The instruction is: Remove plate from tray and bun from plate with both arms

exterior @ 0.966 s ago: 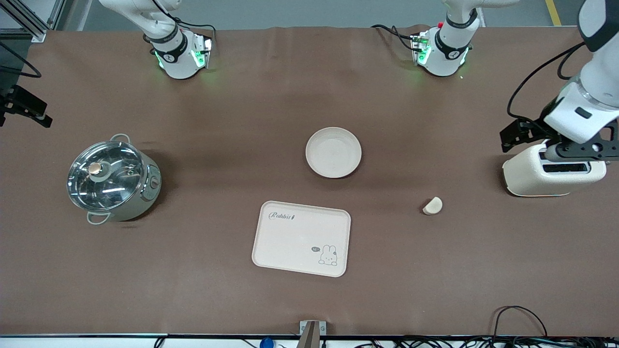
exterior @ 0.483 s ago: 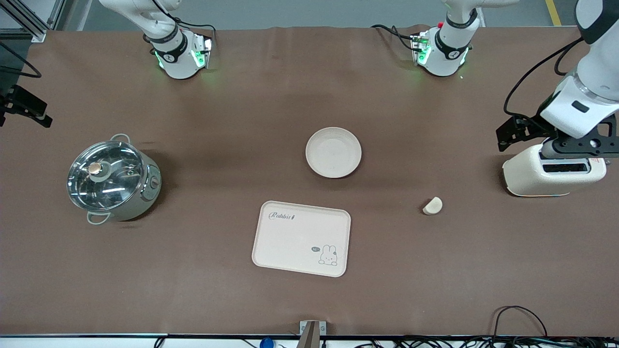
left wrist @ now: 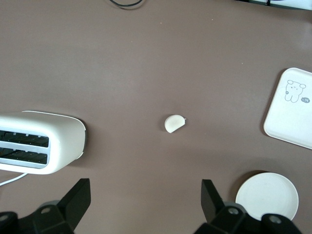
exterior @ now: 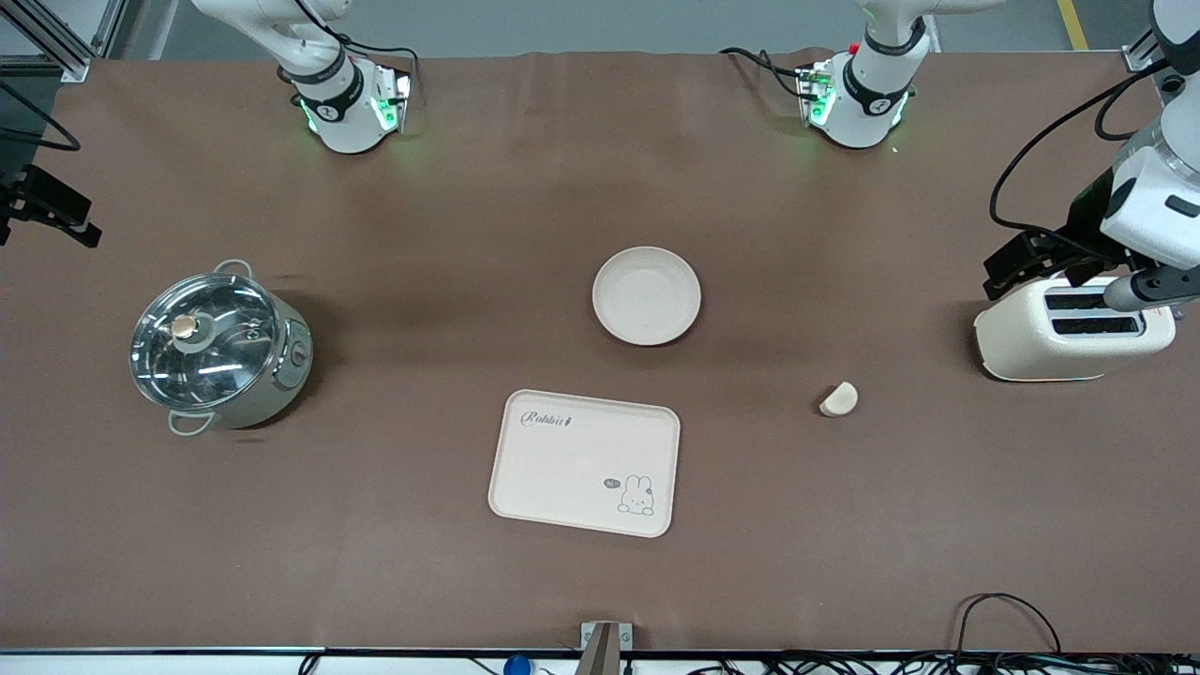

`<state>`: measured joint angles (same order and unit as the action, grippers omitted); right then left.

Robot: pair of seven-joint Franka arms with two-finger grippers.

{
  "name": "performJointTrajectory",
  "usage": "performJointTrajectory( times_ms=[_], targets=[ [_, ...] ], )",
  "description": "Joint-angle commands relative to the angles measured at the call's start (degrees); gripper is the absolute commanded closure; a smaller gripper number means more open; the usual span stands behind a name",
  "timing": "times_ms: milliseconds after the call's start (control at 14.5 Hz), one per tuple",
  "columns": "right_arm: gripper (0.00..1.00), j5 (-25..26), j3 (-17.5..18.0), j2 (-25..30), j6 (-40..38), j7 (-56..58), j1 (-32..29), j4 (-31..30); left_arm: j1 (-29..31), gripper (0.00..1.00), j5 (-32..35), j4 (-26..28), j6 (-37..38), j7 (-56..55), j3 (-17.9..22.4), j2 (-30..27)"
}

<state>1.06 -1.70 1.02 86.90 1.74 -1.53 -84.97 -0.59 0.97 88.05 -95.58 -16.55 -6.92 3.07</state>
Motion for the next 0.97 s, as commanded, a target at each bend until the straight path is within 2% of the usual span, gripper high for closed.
performJointTrajectory(
  times_ms=[0, 897],
  targets=[
    [0.00, 0.53, 0.38, 0.65, 0.29, 0.01, -0.49, -0.72, 0.24, 0.00, -1.06, -1.48, 1.18, -0.59, 0.06, 0.45],
    [0.00, 0.44, 0.38, 0.74, 0.29, 0.01, -0.49, -0.72, 0.51, 0.00, -1.15, -1.48, 1.97, -0.50, 0.06, 0.45]
  ],
)
